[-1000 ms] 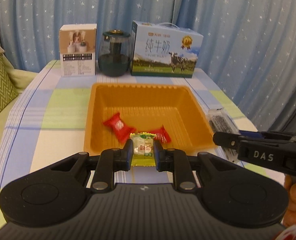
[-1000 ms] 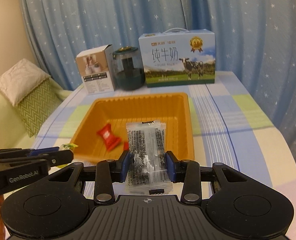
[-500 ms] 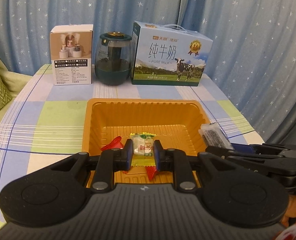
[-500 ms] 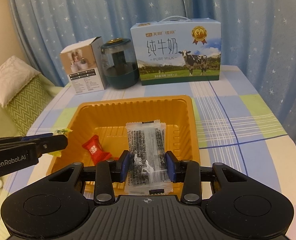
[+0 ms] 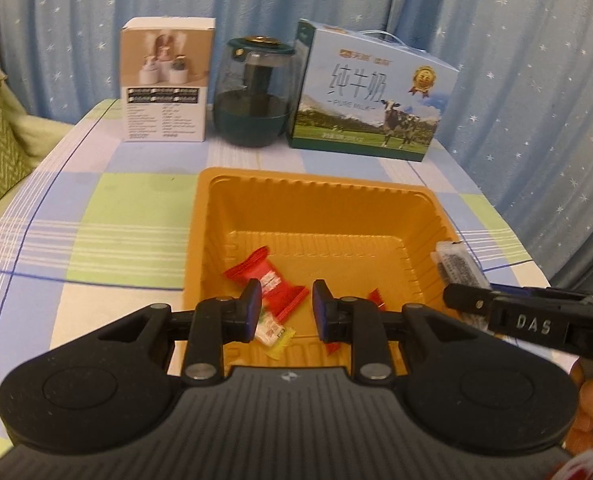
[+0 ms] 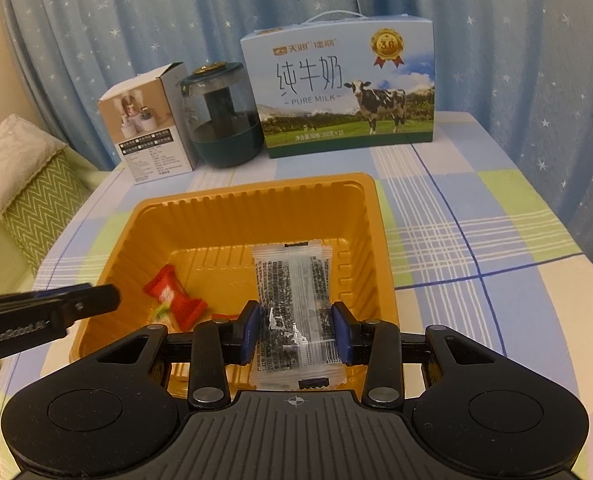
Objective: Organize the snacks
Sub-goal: 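Carry the packet and yellow candy into the orange tray and open both grippers, then move both open grippers back over the remaining snacks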
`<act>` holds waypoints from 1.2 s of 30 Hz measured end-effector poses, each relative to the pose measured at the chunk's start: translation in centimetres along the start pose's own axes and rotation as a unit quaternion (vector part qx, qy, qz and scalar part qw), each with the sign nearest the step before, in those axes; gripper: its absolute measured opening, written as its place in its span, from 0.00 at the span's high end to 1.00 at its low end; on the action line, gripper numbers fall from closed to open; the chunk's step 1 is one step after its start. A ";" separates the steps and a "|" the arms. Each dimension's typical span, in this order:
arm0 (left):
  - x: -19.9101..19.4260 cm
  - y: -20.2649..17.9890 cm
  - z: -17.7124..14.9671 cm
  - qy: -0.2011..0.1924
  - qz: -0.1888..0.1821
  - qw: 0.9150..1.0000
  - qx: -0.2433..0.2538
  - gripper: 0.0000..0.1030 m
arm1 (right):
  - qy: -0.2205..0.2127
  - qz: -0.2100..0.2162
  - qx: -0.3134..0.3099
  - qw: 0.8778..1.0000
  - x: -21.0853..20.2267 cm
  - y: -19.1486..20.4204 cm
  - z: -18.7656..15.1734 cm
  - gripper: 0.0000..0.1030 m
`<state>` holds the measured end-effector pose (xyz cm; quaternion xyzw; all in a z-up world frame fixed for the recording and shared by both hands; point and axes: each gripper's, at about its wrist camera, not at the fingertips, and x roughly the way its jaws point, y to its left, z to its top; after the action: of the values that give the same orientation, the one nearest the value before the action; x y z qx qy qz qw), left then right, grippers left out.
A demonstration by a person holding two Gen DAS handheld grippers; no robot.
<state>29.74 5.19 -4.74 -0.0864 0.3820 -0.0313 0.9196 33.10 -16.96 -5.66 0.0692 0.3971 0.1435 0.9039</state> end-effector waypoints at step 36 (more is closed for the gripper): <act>-12.3 -2.1 -10.5 -0.005 0.015 0.999 -0.029 0.64 | 0.011 -0.015 0.059 0.998 -11.7 -0.5 -12.2 0.44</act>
<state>13.64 3.24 -3.05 -0.1075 0.3792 -0.0061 0.9190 16.66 -20.97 -5.80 0.1151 0.4161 0.1068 0.8957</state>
